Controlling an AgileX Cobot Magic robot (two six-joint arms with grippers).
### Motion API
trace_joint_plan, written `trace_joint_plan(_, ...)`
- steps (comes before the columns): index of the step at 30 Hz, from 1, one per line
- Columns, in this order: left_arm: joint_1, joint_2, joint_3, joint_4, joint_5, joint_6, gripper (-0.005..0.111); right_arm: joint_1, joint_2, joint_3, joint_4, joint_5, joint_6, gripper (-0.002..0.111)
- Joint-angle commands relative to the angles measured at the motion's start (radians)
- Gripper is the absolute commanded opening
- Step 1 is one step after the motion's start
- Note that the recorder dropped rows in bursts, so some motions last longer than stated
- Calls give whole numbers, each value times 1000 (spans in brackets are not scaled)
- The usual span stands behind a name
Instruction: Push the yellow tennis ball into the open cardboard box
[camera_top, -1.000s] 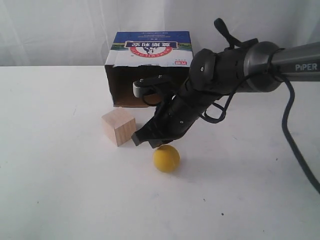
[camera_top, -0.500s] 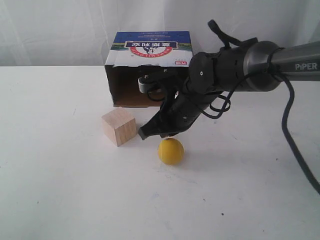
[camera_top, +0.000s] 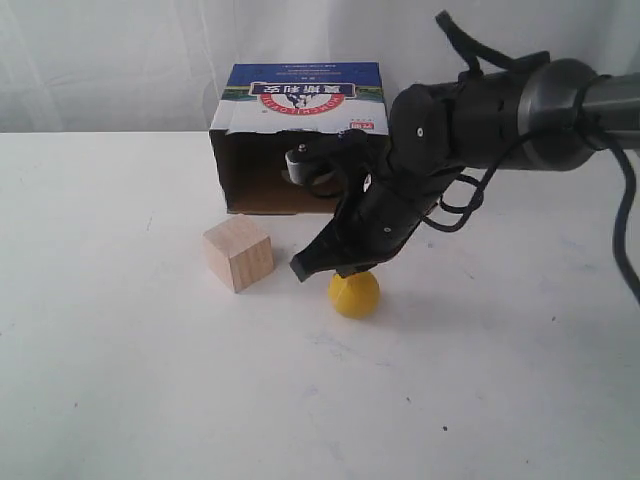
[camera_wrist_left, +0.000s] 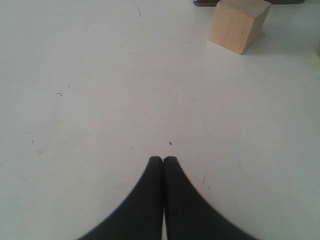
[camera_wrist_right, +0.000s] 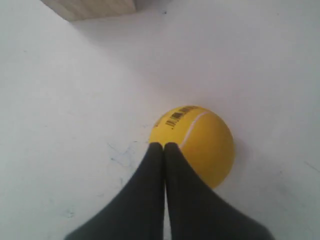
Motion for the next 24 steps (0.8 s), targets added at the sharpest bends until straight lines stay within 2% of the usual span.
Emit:
trace_joint_plan(1, -6, -5, 5, -8, 4, -8, 0, -1, 59, 9, -83, -33, 53, 0)
trace_joint_plan(8, -6, -5, 5, -8, 4, -8, 0, -1, 113, 7, -104, -237, 54, 0)
trace_joint_plan(18, -6, -5, 5, -8, 4, -8, 0, -1, 107, -7, -104, -294, 54, 0)
trace_joint_plan(24, -6, -5, 5, -8, 4, -8, 0, -1, 73, -7, -105, -390, 54, 0)
